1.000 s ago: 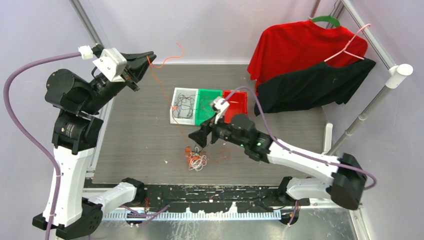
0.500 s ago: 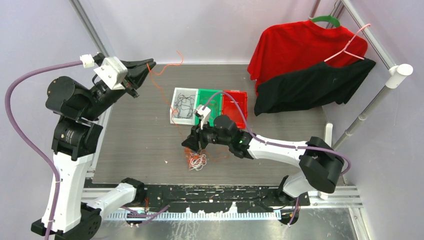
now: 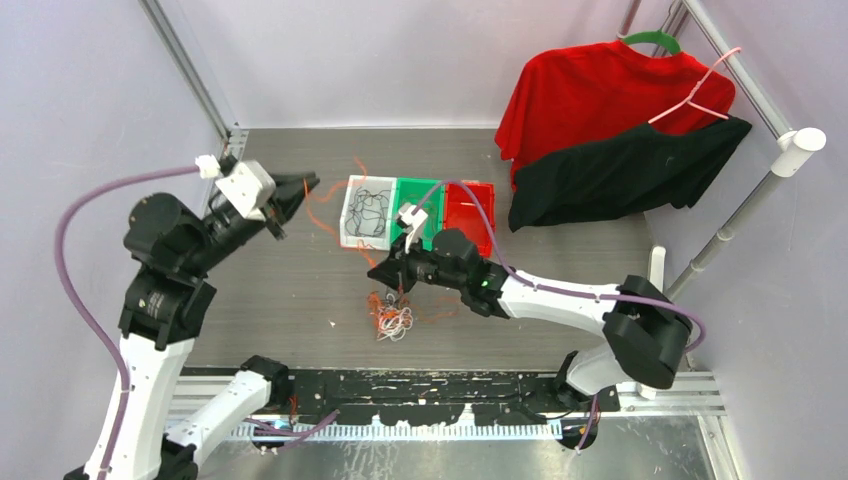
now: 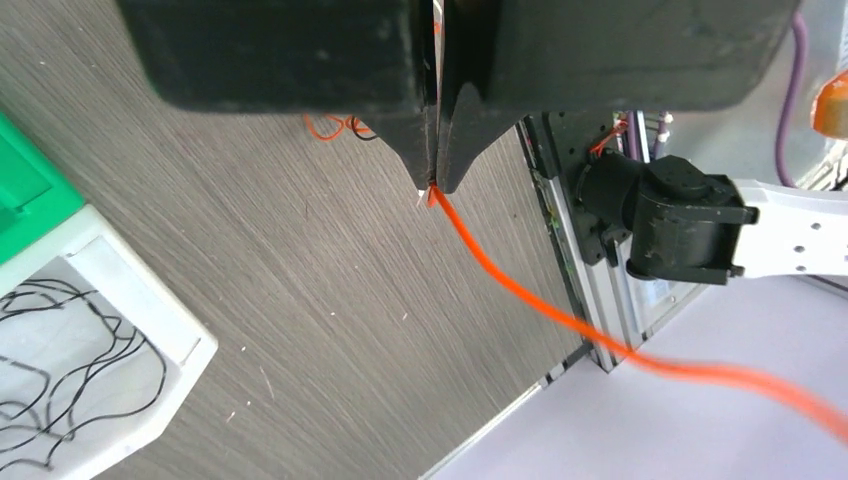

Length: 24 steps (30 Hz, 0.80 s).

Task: Untangle the cables
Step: Untie the cable.

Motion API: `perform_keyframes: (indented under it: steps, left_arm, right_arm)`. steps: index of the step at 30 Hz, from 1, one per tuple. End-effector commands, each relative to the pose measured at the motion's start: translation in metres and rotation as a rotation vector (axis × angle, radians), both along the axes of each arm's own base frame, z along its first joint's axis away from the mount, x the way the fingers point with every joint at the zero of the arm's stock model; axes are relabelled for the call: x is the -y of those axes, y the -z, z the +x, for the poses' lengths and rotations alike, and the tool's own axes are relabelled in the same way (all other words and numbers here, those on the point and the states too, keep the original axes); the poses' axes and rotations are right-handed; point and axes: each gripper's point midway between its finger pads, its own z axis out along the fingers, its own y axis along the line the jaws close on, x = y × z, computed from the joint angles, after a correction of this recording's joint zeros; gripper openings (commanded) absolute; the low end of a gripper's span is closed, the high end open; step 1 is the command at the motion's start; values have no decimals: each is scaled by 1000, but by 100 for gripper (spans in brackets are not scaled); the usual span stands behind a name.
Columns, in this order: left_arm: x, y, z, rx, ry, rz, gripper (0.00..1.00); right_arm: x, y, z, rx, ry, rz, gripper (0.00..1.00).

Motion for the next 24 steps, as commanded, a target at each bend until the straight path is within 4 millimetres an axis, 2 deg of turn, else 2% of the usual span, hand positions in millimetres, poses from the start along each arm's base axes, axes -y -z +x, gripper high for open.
perform_keyframes:
  steps: [1, 5, 7, 11, 15, 19, 24]
  left_arm:
    - [1, 65, -10, -168, 21, 8, 5]
    - [10, 124, -24, -354, 82, -23, 9]
    - [21, 140, -34, -442, 155, -55, 14]
    - [40, 154, -49, -565, 309, -80, 24]
    - [49, 158, -52, -595, 389, -63, 27]
    - [53, 170, -47, -647, 404, -37, 27]
    - [59, 177, -57, -780, 468, -42, 32]
  right_arm:
    - [12, -65, 6, 116, 55, 151, 1]
    - [19, -82, 3, 132, 72, 199, 1]
    - [20, -90, 1, 131, 70, 225, 1]
    - [16, -99, -4, 117, 35, 254, 1]
    - [13, -100, -7, 100, 19, 260, 1]
    - [11, -101, -8, 92, 9, 249, 1]
    - [14, -92, 6, 102, 92, 145, 1]
